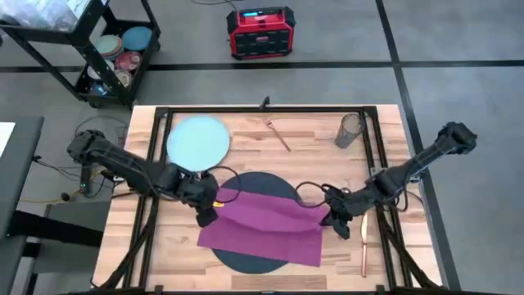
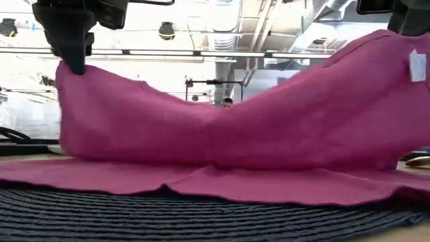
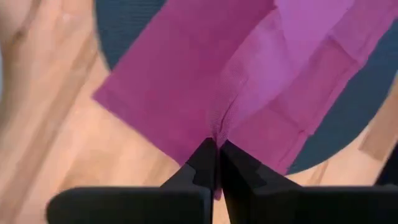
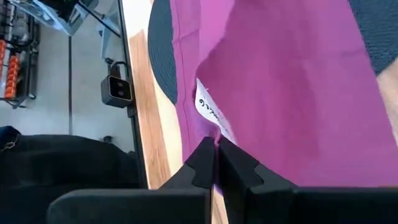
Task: Set table place
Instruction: Fold the pink table napkin
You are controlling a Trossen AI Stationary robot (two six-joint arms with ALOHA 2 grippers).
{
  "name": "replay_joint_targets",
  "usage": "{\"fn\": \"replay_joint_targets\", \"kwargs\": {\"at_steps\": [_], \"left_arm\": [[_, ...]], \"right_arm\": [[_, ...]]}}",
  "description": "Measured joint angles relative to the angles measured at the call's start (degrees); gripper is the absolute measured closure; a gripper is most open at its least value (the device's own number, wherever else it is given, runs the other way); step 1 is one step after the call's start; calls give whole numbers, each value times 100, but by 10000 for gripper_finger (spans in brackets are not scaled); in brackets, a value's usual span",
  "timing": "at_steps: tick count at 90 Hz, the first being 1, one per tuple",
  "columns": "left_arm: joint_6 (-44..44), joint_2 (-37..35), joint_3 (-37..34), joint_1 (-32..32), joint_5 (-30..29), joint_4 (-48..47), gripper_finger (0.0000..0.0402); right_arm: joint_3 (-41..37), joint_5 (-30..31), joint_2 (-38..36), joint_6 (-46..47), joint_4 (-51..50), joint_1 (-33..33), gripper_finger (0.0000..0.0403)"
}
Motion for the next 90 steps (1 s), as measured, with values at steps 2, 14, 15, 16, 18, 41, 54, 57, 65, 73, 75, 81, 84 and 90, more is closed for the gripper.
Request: {"fn": "replay_joint_targets", "kwargs": {"at_steps": [2,14,15,16,18,41,54,57,65,73,75,81,84,90], "left_arm": [[-63,0,-72,-29,0,76,401],[-400,0,-364,-254,16,215,401],[-426,0,-389,-270,18,229,401],[-454,0,-413,-289,20,240,401],[-515,0,-465,-321,31,246,401],[-999,0,-772,-616,108,402,401],[-1268,0,-910,-730,142,565,401],[-1276,0,-930,-768,142,587,400],[-1318,0,-958,-851,153,544,387],[-1324,0,-958,-923,162,557,362],[-1335,0,-958,-943,162,565,356],[-1414,0,-957,-990,164,557,331],[-1452,0,-956,-1016,163,560,319],[-1550,0,-956,-1073,162,562,294]], "right_arm": [[0,-1,22,3,1,20,403],[0,-75,218,84,117,121,403],[0,-80,240,90,140,128,403],[0,-90,261,92,165,136,403],[0,-97,306,102,206,155,403],[0,-230,974,131,787,275,403],[0,-327,1435,274,955,372,399],[0,-370,1528,298,953,389,395],[0,-410,1722,361,994,488,373],[0,-501,1835,487,1132,553,341],[0,-505,1852,499,1177,574,333],[-1,-523,1857,517,1268,616,308],[-2,-523,1850,527,1330,639,295],[0,-520,1831,604,1342,642,271]]}}
